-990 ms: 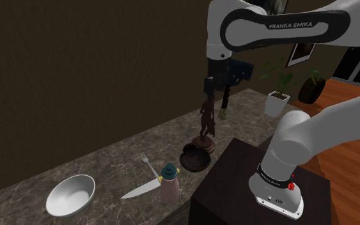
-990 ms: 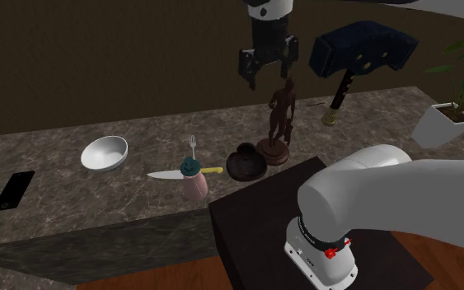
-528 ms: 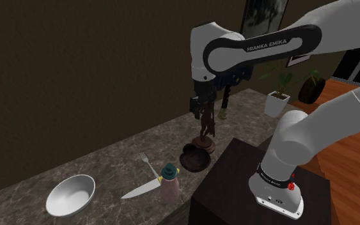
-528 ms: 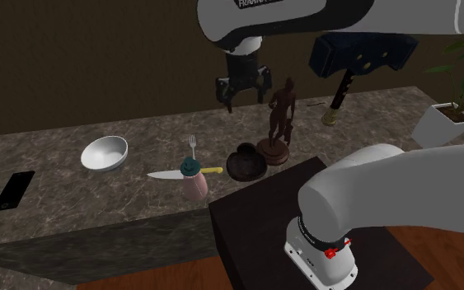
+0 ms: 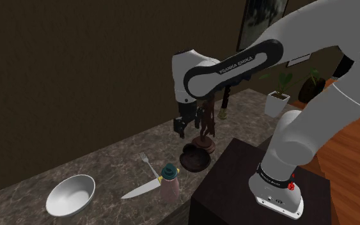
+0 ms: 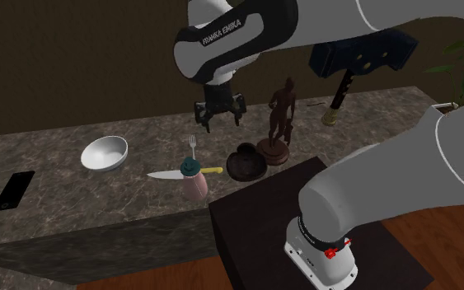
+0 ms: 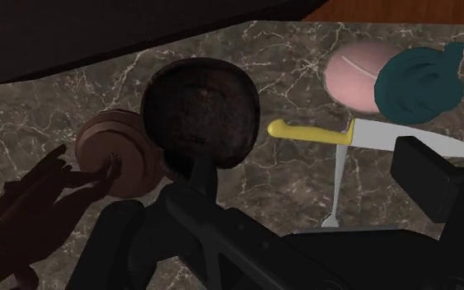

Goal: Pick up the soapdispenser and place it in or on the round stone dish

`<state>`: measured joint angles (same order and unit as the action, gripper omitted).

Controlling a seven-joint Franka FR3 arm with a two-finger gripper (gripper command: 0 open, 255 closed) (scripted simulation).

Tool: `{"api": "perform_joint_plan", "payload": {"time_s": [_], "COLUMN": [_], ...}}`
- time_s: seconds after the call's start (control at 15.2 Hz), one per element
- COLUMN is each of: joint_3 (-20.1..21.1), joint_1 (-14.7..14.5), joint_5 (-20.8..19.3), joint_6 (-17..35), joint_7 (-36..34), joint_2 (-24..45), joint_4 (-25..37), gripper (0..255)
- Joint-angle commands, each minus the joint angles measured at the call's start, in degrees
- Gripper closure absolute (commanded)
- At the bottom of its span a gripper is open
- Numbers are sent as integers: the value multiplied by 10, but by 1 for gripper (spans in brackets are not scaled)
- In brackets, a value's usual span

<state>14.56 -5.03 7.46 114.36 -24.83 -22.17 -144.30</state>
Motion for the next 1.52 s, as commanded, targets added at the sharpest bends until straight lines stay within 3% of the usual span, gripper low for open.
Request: {"api": "perform_joint_plan", "payload": {"time_s": [0.0, 0.79, 1.45], "joint_3": [13, 61, 58], "joint_1": [-4, -31, -42], "joint_5": [9, 8, -4], "joint_6": [31, 188, 251], "joint_7": [-22, -147, -160], "joint_2": [41, 311, 363], "joint_4": [6, 99, 86], "gripper": [0, 0, 0]}}
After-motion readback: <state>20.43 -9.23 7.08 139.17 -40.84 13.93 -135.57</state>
